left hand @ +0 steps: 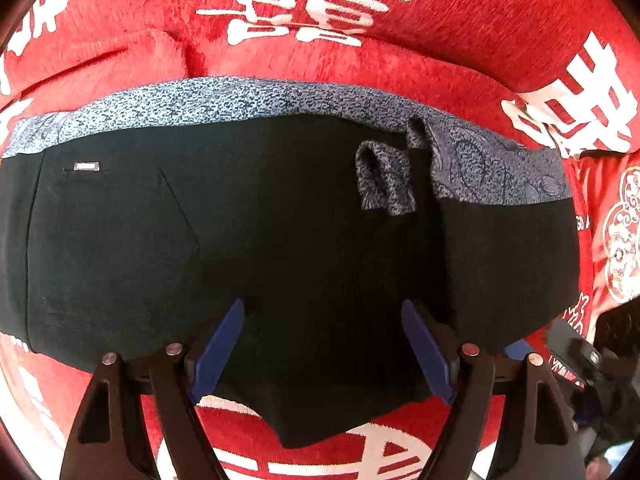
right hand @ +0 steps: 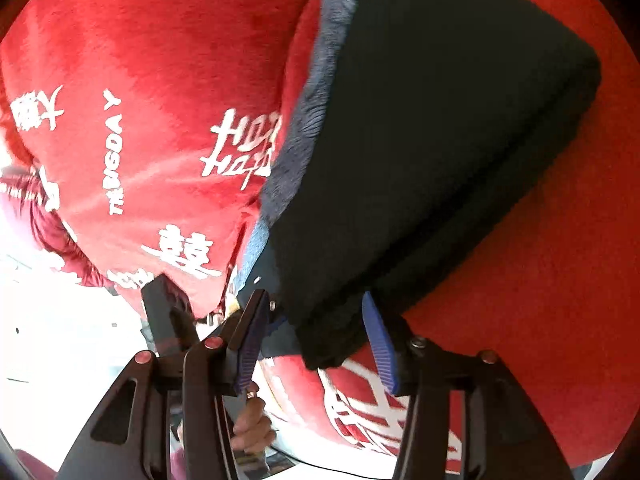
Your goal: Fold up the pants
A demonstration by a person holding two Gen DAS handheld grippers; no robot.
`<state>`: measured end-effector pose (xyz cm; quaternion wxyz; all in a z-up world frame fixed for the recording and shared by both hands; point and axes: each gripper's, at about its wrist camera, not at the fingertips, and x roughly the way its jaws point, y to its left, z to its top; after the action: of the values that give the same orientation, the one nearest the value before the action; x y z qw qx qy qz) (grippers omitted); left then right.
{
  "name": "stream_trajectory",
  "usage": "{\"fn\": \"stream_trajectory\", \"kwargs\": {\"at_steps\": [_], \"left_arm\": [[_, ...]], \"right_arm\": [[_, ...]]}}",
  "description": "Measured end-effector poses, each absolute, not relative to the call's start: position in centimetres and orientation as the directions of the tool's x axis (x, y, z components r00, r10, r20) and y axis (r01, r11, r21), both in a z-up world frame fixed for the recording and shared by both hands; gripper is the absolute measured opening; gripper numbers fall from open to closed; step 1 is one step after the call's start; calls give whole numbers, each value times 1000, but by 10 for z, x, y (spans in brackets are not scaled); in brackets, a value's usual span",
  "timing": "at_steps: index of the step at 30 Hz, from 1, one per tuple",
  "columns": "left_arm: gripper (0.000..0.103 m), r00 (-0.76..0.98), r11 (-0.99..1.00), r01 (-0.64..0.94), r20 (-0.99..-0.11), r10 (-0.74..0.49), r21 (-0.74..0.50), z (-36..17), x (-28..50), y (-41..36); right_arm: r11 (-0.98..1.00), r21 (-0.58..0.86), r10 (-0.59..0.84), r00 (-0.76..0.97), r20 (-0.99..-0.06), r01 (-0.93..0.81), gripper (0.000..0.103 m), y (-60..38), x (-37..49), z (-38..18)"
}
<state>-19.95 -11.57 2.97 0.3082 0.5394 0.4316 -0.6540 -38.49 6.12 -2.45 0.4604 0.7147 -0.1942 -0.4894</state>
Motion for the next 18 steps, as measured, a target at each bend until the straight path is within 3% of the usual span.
{"fn": "stream_trajectory", "kwargs": {"at_steps": [3, 6, 8, 12, 18], "left_arm": [[82, -213, -446, 869, -976, 52, -214, 30, -195, -115], [82, -194, -445, 875, -980, 35, -189, 33, -186, -116], [82, -191, -451, 875, -982, 11, -175, 39, -181, -117], [82, -162, -470, 874, -986, -42, -123, 44, -172, -119], [82, -130, -448, 889, -990, -50, -94, 42, -164, -119]], "right_arm": [[-521, 833, -710, 449, -543, 185, 50, 53, -386, -36], [-553, 813, -704, 420, -573, 184, 12, 49, -390, -38], [-525, 821, -725, 388, -570, 225, 5, 47, -389, -24], [-466, 807, -715, 383, -585, 363, 5, 39, -380, 6], [-547, 730, -599, 418, -683, 410, 5, 34, -366, -26]]}}
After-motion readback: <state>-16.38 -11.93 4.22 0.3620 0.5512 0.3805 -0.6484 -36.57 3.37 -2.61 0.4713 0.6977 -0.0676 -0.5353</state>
